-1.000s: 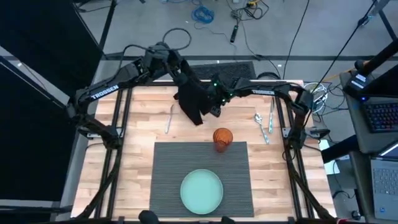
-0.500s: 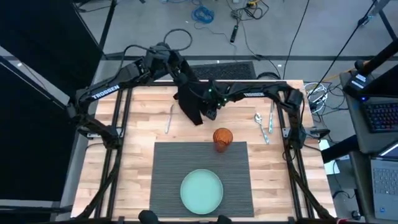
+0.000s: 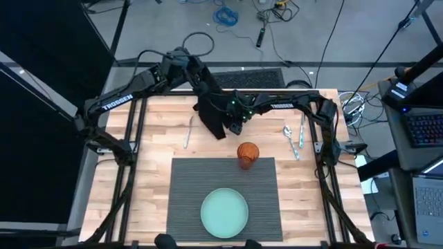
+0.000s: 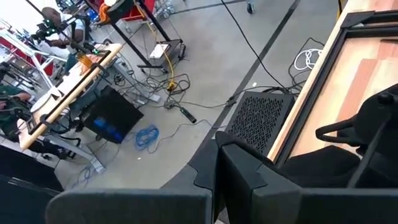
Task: Set table place
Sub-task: Fold the black napkin
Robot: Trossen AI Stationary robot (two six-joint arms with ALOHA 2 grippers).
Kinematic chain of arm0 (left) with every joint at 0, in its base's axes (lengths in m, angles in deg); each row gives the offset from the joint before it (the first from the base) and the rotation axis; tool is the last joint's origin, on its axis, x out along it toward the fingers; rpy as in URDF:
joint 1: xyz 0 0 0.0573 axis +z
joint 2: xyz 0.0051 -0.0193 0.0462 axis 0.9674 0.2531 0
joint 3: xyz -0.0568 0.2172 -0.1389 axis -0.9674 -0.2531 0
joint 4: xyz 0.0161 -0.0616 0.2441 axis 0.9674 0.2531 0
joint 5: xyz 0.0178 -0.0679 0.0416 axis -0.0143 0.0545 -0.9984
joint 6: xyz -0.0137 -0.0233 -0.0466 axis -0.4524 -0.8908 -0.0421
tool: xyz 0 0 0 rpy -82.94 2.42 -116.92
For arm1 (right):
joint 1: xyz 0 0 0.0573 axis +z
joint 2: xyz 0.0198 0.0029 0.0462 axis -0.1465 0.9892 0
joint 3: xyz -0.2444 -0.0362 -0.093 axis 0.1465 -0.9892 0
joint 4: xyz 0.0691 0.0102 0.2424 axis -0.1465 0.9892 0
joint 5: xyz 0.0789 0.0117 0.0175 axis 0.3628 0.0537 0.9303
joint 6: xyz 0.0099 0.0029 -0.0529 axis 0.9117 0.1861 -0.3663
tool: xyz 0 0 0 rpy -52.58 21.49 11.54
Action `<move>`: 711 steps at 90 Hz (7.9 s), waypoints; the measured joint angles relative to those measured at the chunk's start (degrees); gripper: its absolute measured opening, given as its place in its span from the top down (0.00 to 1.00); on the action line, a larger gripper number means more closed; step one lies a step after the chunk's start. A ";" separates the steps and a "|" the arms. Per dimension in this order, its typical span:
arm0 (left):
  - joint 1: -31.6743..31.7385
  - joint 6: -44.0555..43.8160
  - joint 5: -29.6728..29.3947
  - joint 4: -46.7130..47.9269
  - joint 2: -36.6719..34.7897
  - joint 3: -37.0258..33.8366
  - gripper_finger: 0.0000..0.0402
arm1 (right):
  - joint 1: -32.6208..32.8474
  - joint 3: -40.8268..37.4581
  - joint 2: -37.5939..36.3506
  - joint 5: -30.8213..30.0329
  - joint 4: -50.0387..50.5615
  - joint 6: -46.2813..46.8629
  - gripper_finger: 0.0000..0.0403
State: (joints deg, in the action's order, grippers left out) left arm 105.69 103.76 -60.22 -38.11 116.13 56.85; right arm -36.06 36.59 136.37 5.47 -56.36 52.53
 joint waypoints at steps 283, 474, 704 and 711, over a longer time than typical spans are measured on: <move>-19.18 -1.68 -6.01 14.13 -11.39 12.92 1.00 | 4.65 23.07 -45.08 -30.70 25.59 0.97 1.00; -14.43 -13.20 17.22 7.77 -6.69 -23.32 1.00 | -5.78 4.34 -35.08 -14.90 38.37 0.75 1.00; -15.47 -22.57 17.05 24.95 -6.71 -23.45 0.74 | -12.00 -18.13 -27.34 14.50 23.62 11.54 0.58; -15.47 -22.62 16.96 24.41 -6.71 -23.45 0.74 | -11.66 -19.50 -27.34 16.10 22.17 13.10 0.58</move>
State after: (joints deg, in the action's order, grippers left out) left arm 90.21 81.14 -43.26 -13.71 109.42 33.40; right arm -47.73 17.09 109.03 21.57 -34.19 65.63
